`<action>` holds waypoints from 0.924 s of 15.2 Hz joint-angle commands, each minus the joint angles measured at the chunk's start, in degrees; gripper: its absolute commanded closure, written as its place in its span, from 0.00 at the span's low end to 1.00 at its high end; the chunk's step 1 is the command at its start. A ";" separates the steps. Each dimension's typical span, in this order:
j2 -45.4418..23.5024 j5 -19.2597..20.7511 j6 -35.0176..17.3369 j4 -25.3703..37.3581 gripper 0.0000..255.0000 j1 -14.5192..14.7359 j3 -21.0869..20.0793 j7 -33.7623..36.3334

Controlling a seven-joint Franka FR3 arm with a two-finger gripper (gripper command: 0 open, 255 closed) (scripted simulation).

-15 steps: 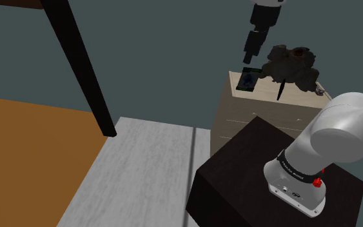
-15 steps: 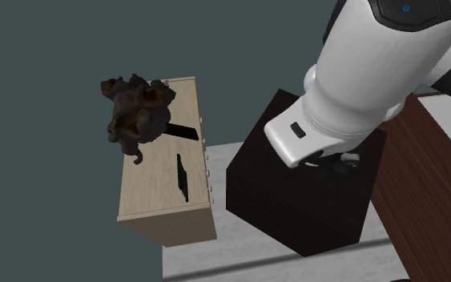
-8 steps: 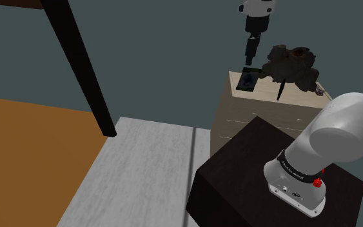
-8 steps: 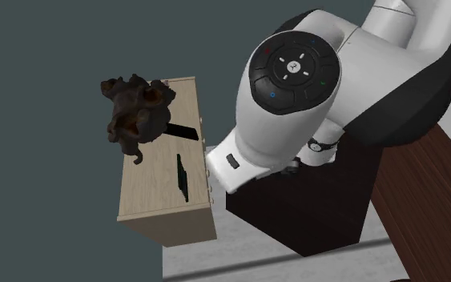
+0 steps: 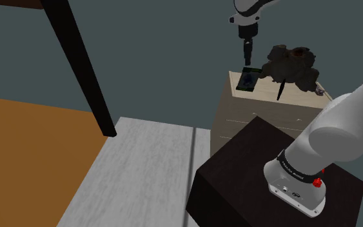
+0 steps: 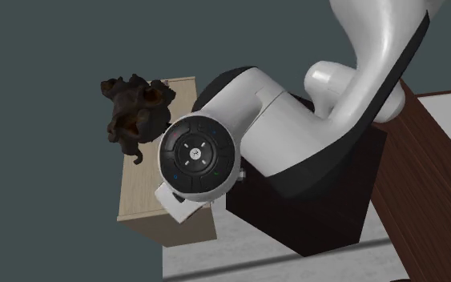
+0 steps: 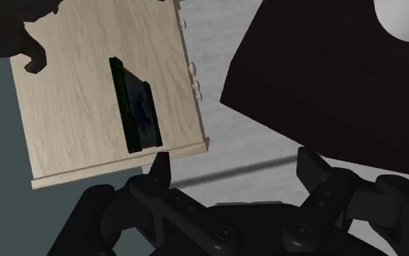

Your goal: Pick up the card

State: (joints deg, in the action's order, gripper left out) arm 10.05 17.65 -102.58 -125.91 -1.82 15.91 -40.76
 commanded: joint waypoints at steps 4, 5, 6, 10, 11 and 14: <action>-10.90 3.72 -2.50 6.81 0.00 -1.18 1.85 -7.49; -13.15 4.35 -2.94 8.39 0.00 -1.44 2.10 -8.86; -15.42 4.95 -3.37 10.02 0.00 -1.72 2.31 -10.21; -18.44 5.45 -5.75 10.40 0.00 -2.14 2.49 -10.79; -18.80 5.43 -6.43 10.05 0.00 -2.19 2.49 -10.59; -19.95 5.40 -8.44 9.09 0.00 -2.34 2.51 -10.02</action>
State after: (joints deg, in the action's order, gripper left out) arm -9.57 22.99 -110.21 -116.35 -4.05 18.36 -50.93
